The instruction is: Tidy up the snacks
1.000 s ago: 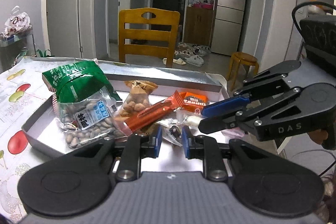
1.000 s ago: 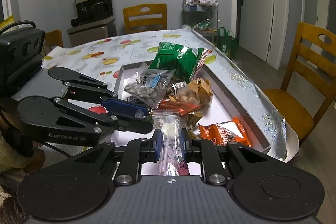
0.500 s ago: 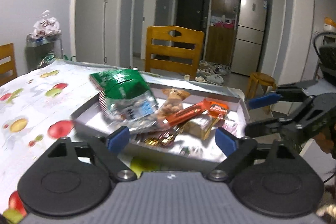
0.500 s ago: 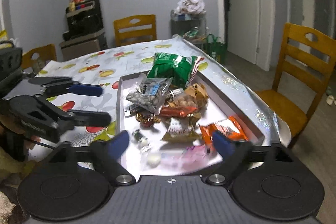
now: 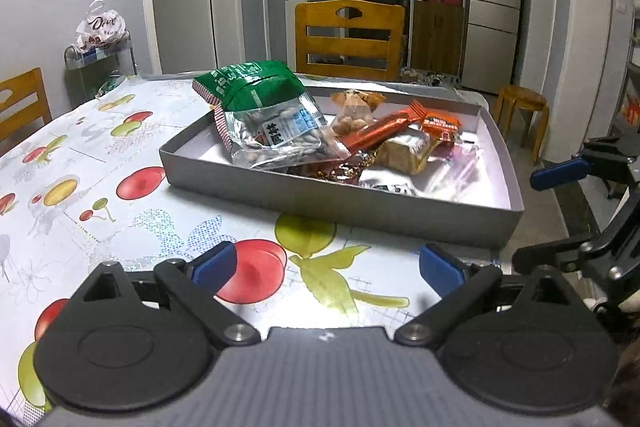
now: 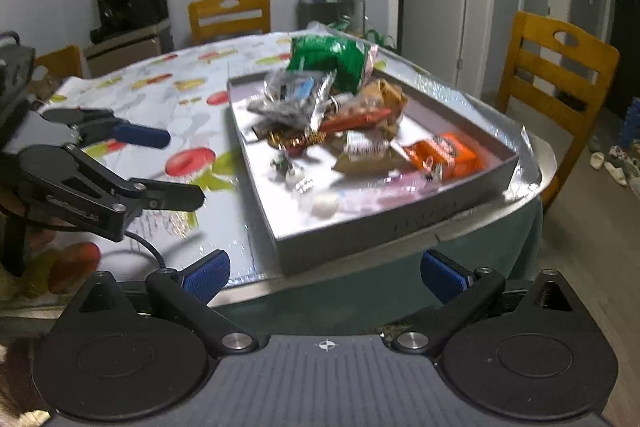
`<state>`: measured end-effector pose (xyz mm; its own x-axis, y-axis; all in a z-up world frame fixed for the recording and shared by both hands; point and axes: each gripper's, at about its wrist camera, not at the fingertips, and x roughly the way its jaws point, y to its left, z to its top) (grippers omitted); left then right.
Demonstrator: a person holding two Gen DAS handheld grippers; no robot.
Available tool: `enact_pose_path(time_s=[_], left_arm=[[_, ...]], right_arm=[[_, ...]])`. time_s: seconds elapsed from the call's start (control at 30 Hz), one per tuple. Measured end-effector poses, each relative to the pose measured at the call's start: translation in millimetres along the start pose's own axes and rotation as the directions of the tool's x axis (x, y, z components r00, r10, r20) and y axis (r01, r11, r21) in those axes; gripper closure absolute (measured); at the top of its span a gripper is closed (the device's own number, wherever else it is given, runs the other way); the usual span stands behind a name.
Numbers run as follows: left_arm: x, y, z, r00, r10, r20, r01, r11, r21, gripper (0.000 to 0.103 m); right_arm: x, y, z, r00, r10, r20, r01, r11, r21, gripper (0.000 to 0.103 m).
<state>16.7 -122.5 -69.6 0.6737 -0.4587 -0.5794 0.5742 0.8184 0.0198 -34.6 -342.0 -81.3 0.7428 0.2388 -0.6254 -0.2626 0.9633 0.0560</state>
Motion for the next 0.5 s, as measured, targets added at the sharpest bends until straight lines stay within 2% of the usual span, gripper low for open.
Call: enact_pose_path(time_s=[0.5], left_arm=[[9.1, -5.0, 1.2, 0.999, 0.023, -0.027, -0.022, 1.000, 0.018, 0.003]], right_arm=[[7.8, -1.9, -2.6, 1.000, 0.009, -0.015, -0.009, 1.000, 0.019, 0.000]])
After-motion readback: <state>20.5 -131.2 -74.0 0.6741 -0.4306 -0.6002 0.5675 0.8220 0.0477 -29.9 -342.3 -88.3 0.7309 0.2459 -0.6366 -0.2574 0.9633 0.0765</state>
